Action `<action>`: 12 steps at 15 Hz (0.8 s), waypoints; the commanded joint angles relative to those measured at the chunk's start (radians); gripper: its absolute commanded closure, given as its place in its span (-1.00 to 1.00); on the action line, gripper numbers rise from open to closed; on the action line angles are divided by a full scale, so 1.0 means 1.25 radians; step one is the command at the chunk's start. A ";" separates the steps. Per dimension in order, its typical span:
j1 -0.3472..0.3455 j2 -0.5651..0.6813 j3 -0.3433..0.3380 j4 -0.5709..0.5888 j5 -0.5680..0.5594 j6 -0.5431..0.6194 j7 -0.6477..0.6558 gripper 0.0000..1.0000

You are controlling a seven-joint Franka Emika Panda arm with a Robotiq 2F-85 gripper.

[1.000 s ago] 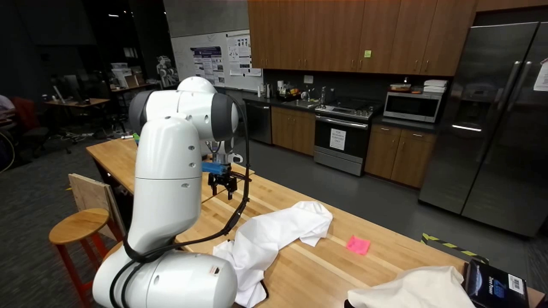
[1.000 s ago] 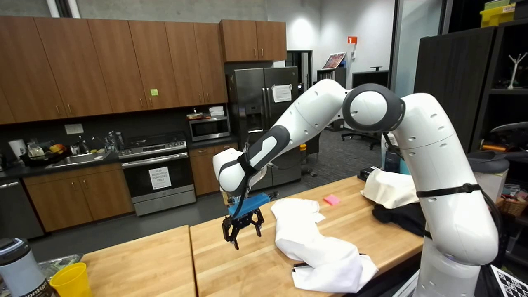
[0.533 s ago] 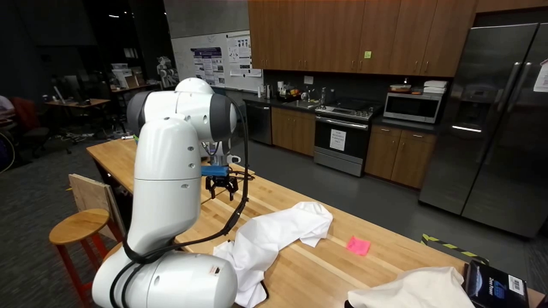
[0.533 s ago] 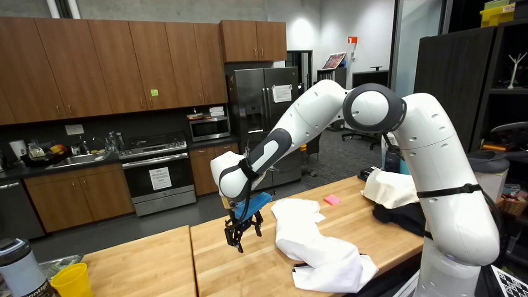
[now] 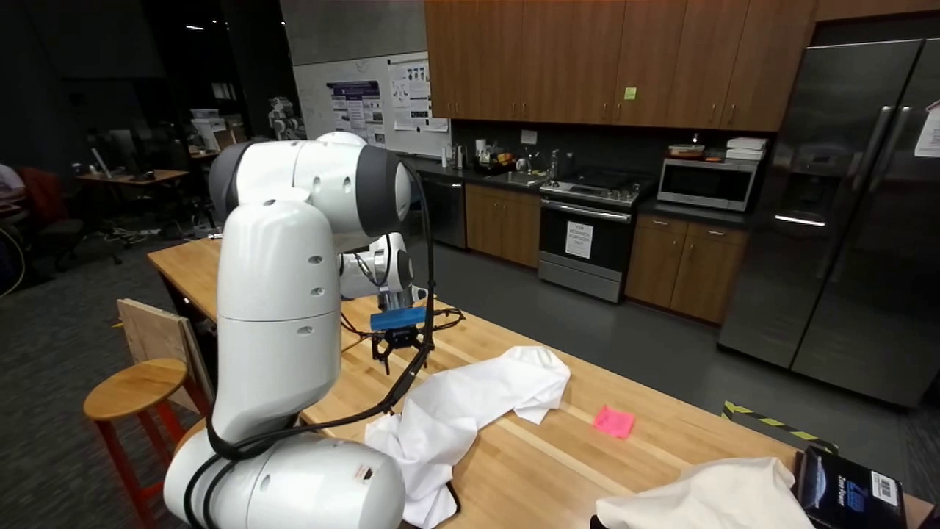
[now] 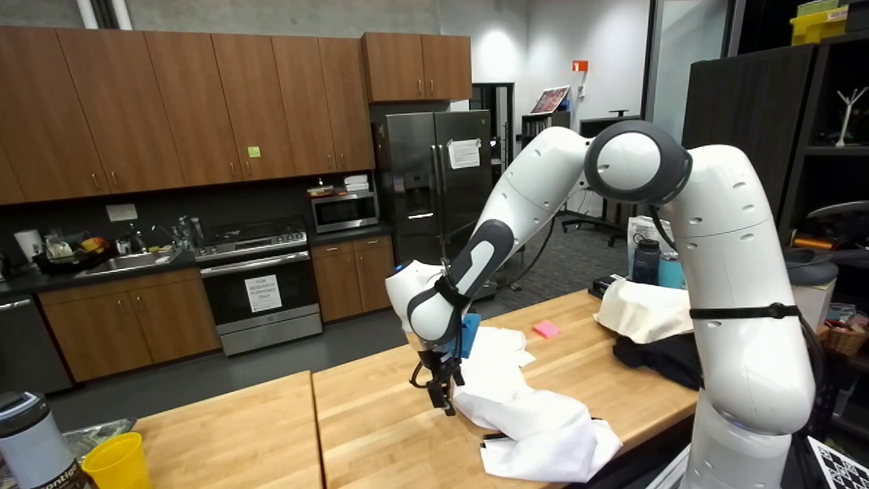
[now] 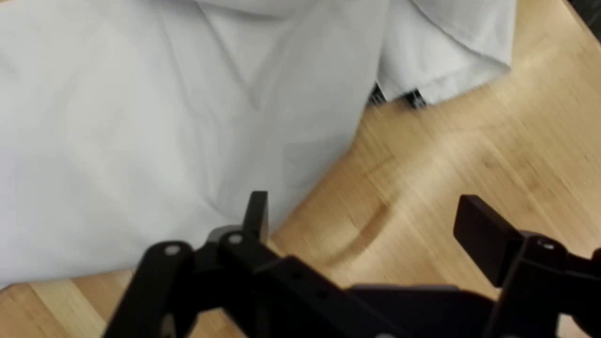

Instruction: Fold the white linen

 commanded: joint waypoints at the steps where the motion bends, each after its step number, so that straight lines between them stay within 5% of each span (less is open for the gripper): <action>1: -0.044 -0.088 -0.008 -0.104 -0.016 -0.040 -0.098 -1.00; 10: -0.076 -0.113 -0.028 -0.188 0.056 -0.054 0.016 -1.00; 11: -0.074 -0.106 -0.027 -0.187 0.068 -0.052 0.031 -0.50; 12: -0.073 -0.100 -0.024 -0.186 0.087 -0.045 0.040 -0.48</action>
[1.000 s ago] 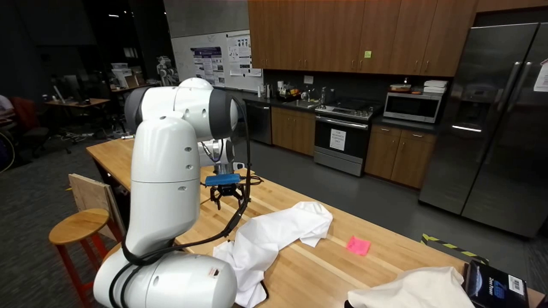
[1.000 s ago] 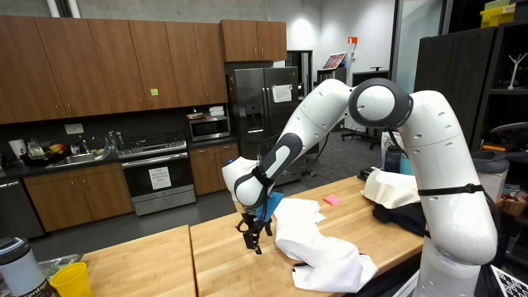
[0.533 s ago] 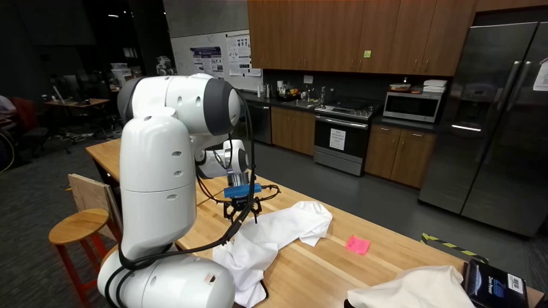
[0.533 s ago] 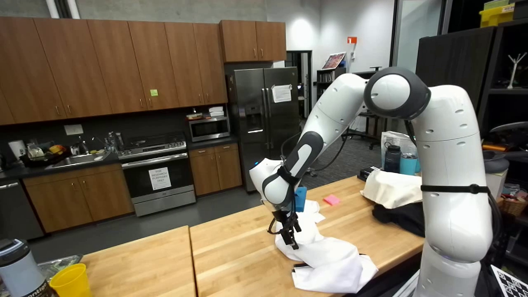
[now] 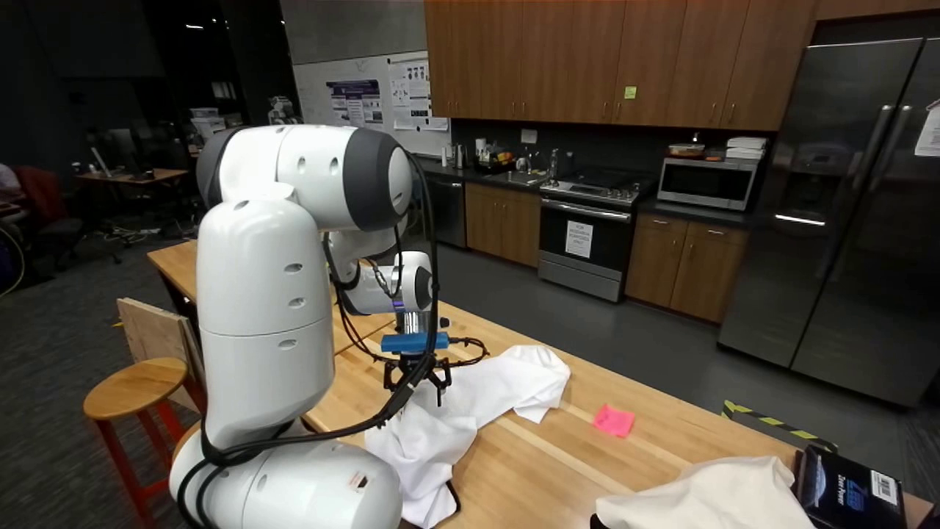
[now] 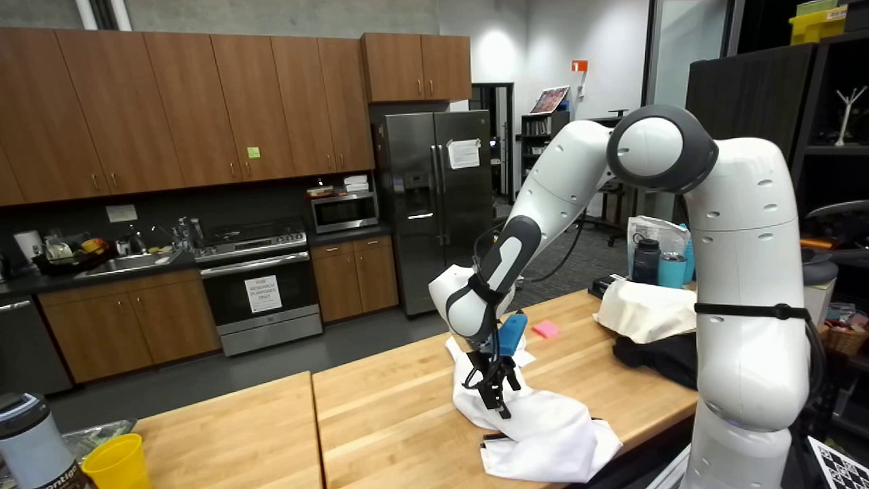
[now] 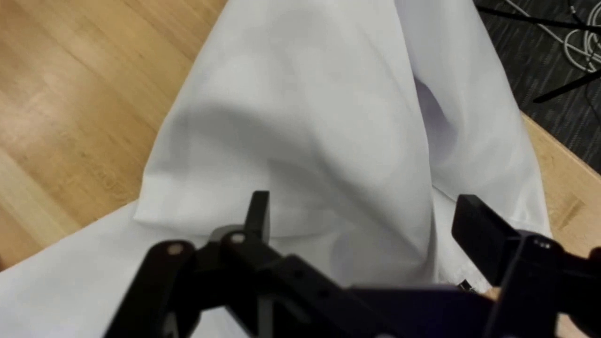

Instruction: Fold the white linen

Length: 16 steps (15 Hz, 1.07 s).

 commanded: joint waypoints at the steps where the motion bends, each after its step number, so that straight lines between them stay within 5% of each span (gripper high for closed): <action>1: 0.005 -0.017 0.006 -0.025 0.041 0.020 0.052 -0.36; 10: 0.053 -0.005 0.042 0.000 0.151 0.063 0.219 0.98; 16: 0.106 0.001 0.058 0.064 0.122 0.055 0.317 1.00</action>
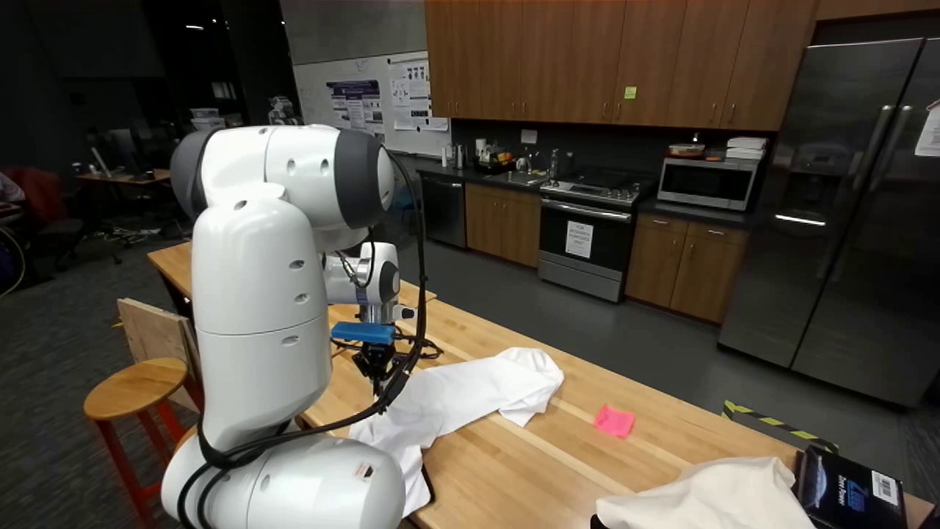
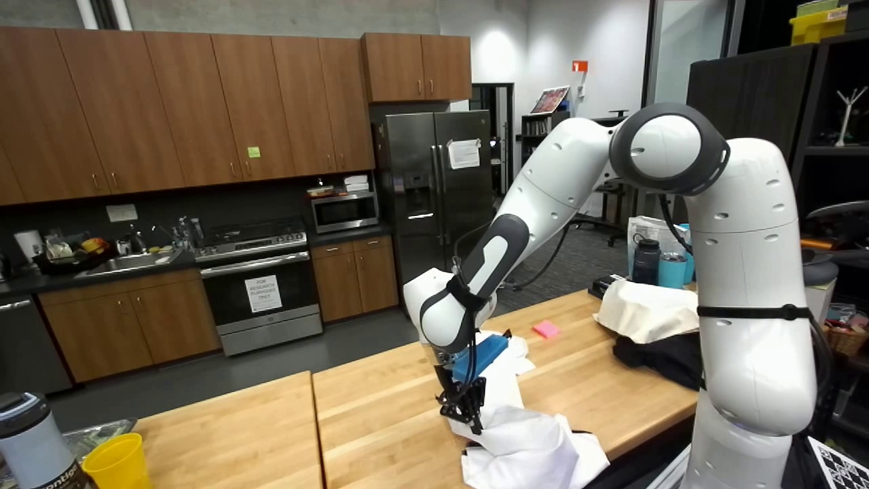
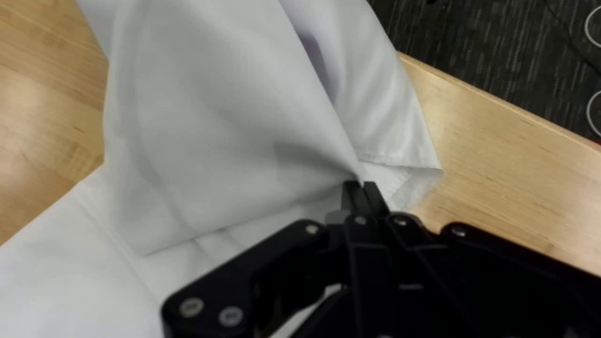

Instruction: Fold the white linen

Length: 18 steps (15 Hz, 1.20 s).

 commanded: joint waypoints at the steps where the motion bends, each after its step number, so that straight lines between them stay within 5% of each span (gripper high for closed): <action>1: 0.023 0.002 0.007 0.045 -0.011 -0.006 0.056 1.00; 10: 0.048 -0.022 -0.001 0.286 -0.213 -0.078 0.075 1.00; 18: 0.063 -0.062 0.009 0.537 -0.345 -0.267 0.108 1.00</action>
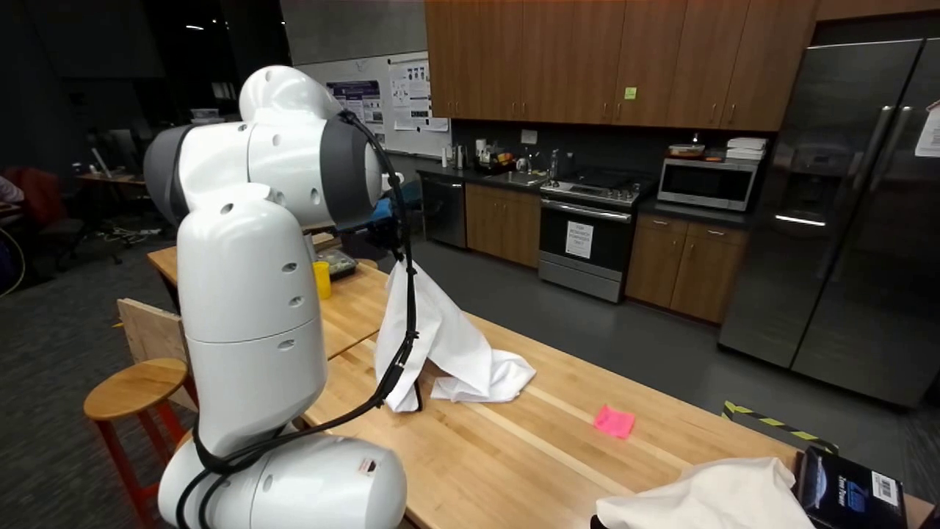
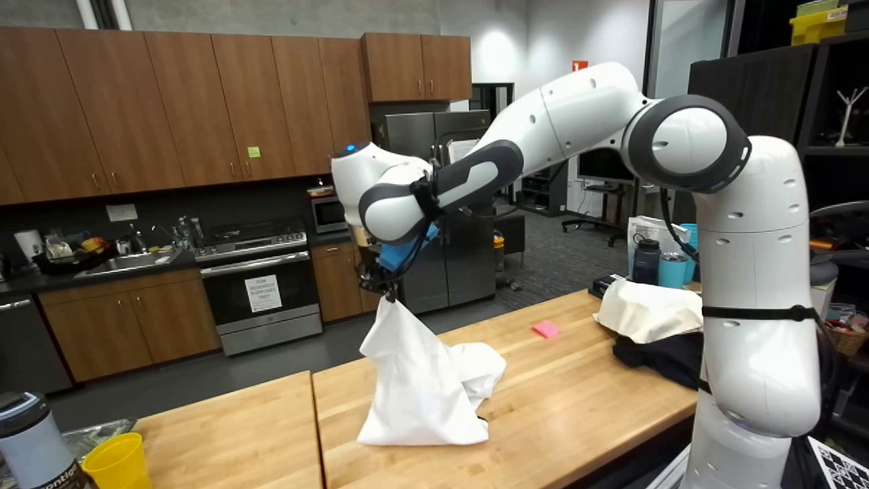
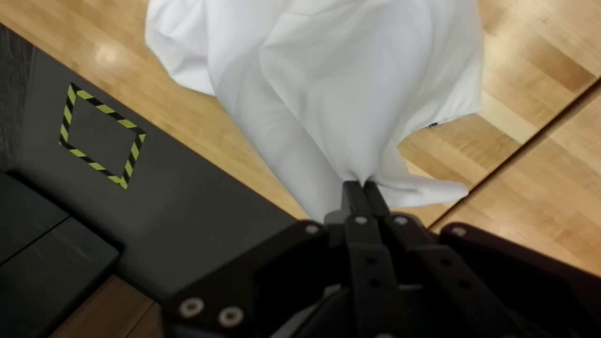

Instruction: Fold the white linen

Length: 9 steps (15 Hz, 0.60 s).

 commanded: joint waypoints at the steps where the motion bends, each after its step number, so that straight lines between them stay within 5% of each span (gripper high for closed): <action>1: 0.015 -0.026 0.005 0.096 -0.040 -0.104 0.032 1.00; 9: 0.085 0.027 0.058 0.342 -0.147 -0.280 0.048 1.00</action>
